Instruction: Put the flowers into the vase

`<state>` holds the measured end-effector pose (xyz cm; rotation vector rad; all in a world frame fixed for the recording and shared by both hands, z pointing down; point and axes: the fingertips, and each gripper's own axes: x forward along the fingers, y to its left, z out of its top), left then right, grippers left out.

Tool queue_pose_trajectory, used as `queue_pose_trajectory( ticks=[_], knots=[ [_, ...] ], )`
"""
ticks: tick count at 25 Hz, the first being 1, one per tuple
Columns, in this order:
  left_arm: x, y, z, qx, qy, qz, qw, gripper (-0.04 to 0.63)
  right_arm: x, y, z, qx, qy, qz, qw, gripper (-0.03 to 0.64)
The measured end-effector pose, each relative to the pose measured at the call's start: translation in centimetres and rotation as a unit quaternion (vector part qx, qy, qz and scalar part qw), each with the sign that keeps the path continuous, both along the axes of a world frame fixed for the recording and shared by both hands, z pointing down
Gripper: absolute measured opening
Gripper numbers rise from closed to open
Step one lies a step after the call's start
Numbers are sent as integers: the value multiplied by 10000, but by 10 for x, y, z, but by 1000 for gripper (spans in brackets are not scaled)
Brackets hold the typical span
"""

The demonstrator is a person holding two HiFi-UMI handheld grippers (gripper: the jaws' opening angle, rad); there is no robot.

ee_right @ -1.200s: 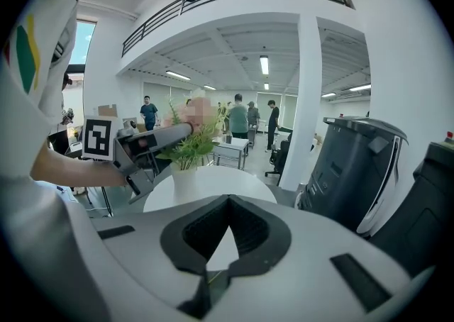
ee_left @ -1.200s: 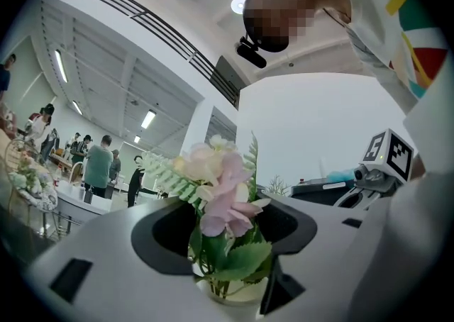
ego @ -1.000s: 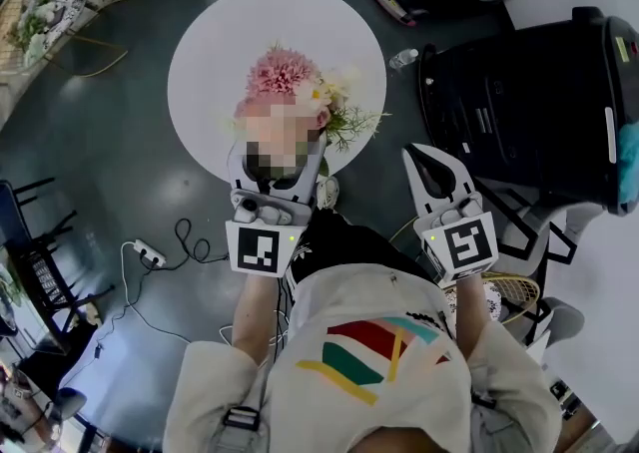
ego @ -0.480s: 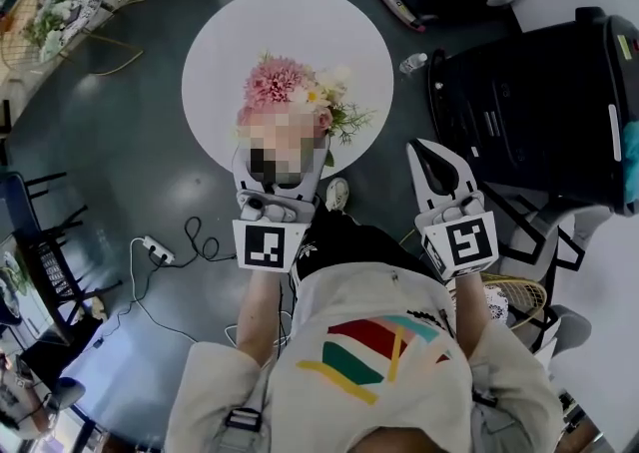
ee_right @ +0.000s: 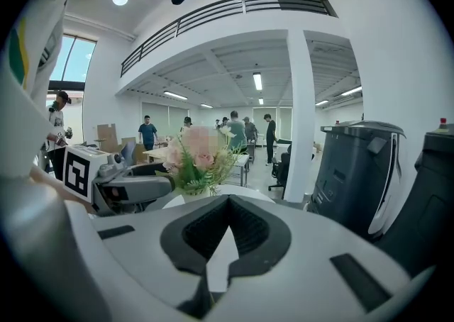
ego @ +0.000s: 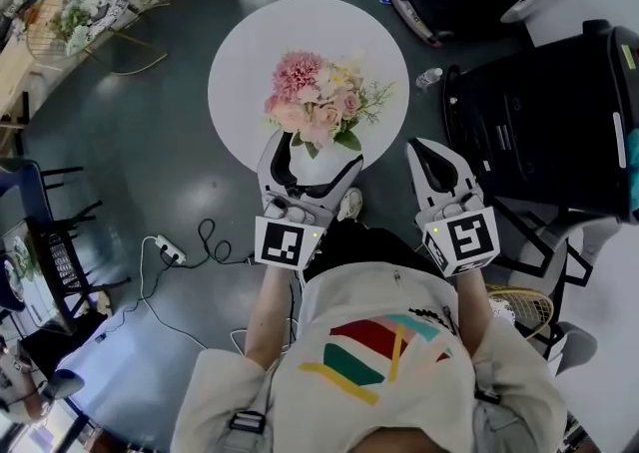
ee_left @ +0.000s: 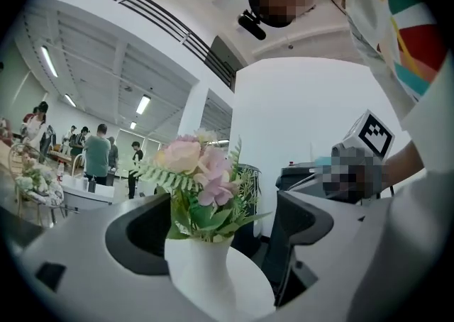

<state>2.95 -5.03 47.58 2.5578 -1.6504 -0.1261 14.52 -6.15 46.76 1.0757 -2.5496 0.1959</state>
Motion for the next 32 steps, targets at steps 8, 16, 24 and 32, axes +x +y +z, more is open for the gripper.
queue_pose_trajectory(
  ticks=[8, 16, 24, 32],
  knots=[
    [-30, 21, 22, -505, 215, -260, 9982, 451, -11, -3, -10, 42, -142, -39, 9999, 3],
    [-110, 9, 1, -539, -99, -882, 9946, 449, -19, -29, -28, 7, -600, 306, 9977, 3],
    [-153, -40, -77, -53, -780, -1025, 9917, 448, -33, -66, -83, 494, -942, 546, 9928, 3],
    [-162, -96, -184, 635, -700, -1131, 9891, 322, -58, -107, -153, 1401, -1175, 838, 9796, 3]
  ],
)
